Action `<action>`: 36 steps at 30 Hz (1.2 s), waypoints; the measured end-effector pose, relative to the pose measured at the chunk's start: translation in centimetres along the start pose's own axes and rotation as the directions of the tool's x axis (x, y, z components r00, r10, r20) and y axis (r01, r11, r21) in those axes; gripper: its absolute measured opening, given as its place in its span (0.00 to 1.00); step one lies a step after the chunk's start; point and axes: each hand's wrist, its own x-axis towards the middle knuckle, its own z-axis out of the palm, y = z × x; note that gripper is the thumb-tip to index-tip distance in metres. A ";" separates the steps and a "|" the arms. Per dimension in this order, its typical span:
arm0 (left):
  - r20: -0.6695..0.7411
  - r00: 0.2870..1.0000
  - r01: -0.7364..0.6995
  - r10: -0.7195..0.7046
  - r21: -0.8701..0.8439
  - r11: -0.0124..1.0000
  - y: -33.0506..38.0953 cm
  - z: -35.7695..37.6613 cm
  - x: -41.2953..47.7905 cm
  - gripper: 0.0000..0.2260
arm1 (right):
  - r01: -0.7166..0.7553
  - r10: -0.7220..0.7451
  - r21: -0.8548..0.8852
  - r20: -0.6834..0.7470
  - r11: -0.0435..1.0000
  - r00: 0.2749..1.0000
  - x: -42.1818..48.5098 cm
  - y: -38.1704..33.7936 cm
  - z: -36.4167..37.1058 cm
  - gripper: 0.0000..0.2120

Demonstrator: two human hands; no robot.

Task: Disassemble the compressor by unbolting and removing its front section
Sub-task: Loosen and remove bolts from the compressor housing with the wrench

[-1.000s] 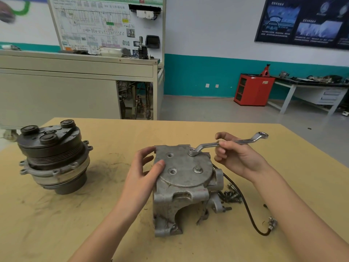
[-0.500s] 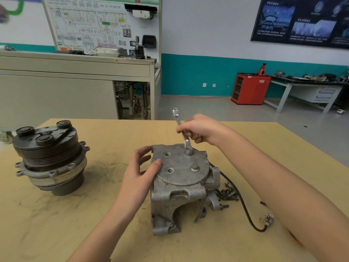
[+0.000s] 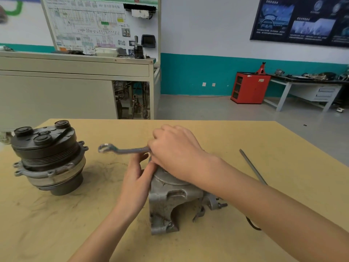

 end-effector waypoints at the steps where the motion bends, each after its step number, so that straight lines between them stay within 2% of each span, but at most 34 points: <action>1: 0.003 1.000 -0.010 0.010 -0.011 1.000 0.1 0.1 0.0 0.12 | 0.041 -0.041 -0.025 -0.008 0.999 0.999 -1.1 -0.2 -0.2 0.08; 4: -0.008 0.999 -0.038 0.038 -0.006 0.999 -0.2 0.2 0.2 0.11 | 0.047 -0.051 -0.076 -0.057 0.996 0.997 -4.3 0.0 -1.0 0.06; 9: 0.005 1.000 -0.016 0.016 -0.038 0.999 -0.3 0.0 -0.1 0.13 | 0.058 -0.068 -0.072 -0.152 0.996 0.986 -8.4 2.0 -0.8 0.13; 11: 0.007 1.000 -0.012 0.012 -0.056 0.998 -0.3 -0.1 -0.2 0.13 | 0.077 -0.075 0.000 -0.185 0.997 0.980 -9.5 3.2 -0.4 0.18; 14: 0.009 1.000 -0.005 0.006 -0.067 0.998 -0.5 -0.1 -0.1 0.09 | 0.074 -0.031 0.191 -0.218 0.979 0.975 -10.8 5.3 0.9 0.21; 17: 0.013 1.000 0.002 -0.001 -0.060 0.998 -0.5 -0.1 -0.1 0.10 | 0.025 0.072 0.453 -0.195 0.891 0.978 -11.5 7.0 2.1 0.22; 20: 0.007 1.000 0.000 0.000 -0.074 0.997 -0.4 0.0 -0.1 0.10 | -0.038 0.172 0.691 -0.126 0.721 0.977 -12.0 7.9 3.1 0.22; 22: 0.006 1.000 0.004 -0.003 -0.075 0.997 -0.4 0.0 -0.1 0.10 | -0.100 0.249 0.835 -0.046 0.541 0.967 -12.2 8.2 3.7 0.18; 23: 0.007 1.000 0.005 -0.005 -0.068 0.998 -0.4 0.0 -0.1 0.10 | -0.125 0.276 0.880 -0.007 0.459 0.961 -12.2 8.3 4.0 0.15; 26: 0.001 1.000 0.006 -0.005 -0.054 0.999 -0.4 0.0 0.0 0.10 | -0.190 0.394 0.934 0.060 0.301 0.917 -11.9 8.8 5.1 0.10; 28: 0.002 1.000 0.008 -0.008 -0.053 0.999 -0.3 0.0 -0.1 0.10 | -0.181 0.467 0.979 0.119 0.091 0.876 -11.4 9.3 6.0 0.12; 30: 0.005 1.000 0.007 -0.006 -0.059 0.998 -0.2 0.0 -0.1 0.10 | -0.201 0.472 0.972 0.236 -0.123 0.849 -10.4 10.2 6.6 0.14; 32: 0.008 1.000 0.011 -0.010 -0.055 0.998 -0.1 0.0 -0.1 0.10 | -0.267 0.444 0.924 0.368 -0.275 0.817 -8.8 11.3 6.8 0.12; 34: 0.010 1.000 0.013 -0.013 -0.050 0.999 -0.1 0.0 -0.1 0.10 | -0.344 0.399 0.859 0.487 -0.380 0.777 -6.6 12.2 6.7 0.09; 36: 0.014 1.000 0.015 -0.014 -0.052 0.999 -0.1 0.0 -0.1 0.10 | -0.456 0.348 0.789 0.599 -0.412 0.721 -4.2 12.8 6.6 0.11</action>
